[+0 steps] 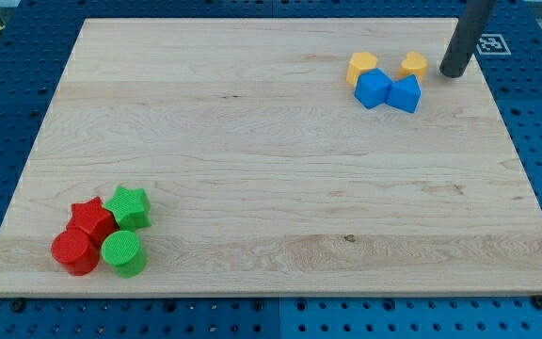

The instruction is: Slide the yellow heart closer to blue triangle

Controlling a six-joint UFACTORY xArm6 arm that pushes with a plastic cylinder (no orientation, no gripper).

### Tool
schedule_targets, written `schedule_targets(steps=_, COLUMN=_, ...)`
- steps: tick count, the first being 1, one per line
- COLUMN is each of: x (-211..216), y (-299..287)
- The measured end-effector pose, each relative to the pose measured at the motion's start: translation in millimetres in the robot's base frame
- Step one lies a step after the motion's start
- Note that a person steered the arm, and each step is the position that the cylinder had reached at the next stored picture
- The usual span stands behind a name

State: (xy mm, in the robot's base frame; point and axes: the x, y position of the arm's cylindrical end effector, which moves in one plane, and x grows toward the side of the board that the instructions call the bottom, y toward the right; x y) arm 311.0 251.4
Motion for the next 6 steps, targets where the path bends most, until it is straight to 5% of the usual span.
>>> schedule_targets(steps=6, x=1.8, y=-49.5)
